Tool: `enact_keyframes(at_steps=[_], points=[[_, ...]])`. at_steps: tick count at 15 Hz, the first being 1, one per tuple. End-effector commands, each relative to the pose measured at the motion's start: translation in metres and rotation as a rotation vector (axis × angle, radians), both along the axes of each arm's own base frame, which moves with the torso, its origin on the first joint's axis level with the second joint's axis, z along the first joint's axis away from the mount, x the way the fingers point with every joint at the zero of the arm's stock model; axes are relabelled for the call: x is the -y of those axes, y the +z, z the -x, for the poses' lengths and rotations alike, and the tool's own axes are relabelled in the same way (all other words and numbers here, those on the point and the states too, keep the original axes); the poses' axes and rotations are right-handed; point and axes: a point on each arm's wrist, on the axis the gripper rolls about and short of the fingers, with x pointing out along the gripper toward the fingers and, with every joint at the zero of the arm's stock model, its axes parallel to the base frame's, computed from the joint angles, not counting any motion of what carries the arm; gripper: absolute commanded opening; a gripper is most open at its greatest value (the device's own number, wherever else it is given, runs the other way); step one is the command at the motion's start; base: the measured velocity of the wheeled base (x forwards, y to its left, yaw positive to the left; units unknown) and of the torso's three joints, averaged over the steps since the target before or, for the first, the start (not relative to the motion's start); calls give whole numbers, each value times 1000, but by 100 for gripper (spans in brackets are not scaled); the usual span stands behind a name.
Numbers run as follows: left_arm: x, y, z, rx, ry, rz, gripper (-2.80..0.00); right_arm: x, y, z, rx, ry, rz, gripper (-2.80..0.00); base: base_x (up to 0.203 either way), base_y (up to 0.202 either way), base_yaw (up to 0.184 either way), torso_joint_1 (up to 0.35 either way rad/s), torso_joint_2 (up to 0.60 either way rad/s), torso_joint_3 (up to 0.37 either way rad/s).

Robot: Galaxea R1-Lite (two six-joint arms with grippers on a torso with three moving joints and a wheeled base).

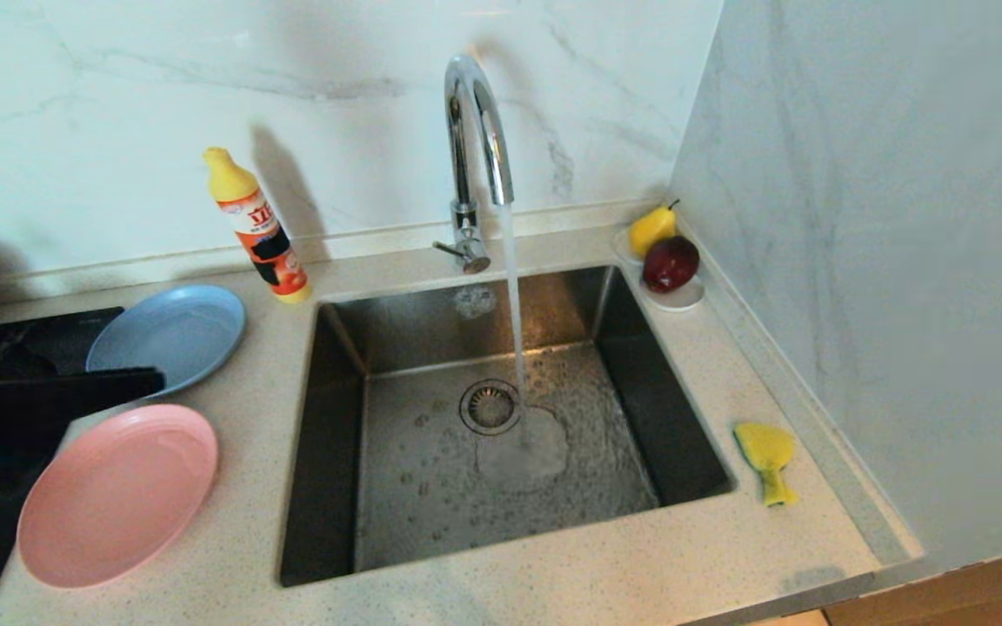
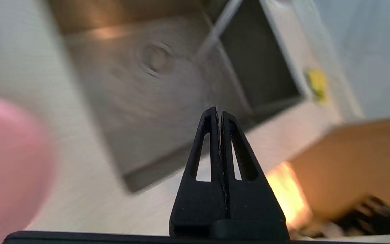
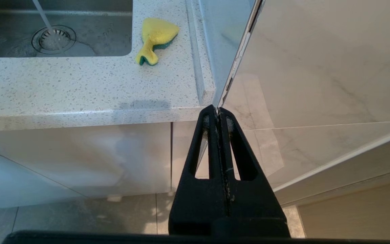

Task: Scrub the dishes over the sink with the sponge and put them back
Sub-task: Turn off the faucet

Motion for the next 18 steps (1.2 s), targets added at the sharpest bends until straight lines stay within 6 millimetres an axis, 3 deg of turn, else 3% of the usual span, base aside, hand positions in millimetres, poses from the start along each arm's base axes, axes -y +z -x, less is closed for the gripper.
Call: enact_keyframes(at_steps=[1, 6, 10, 18], points=[[4, -27, -75, -186, -79, 39, -280, 0, 0, 0, -2, 1, 0, -280, 0, 0, 0, 0, 0, 0], [30, -64, -136, -258, -194, 54, -280, 0, 0, 0, -2, 1, 0, -280, 0, 0, 0, 0, 0, 0], [43, -86, -167, -282, -216, 66, -280, 0, 0, 0, -2, 1, 0, -280, 0, 0, 0, 0, 0, 0], [50, -110, -215, -239, -188, 172, -280, 0, 0, 0, -2, 1, 0, -280, 0, 0, 0, 0, 0, 0]])
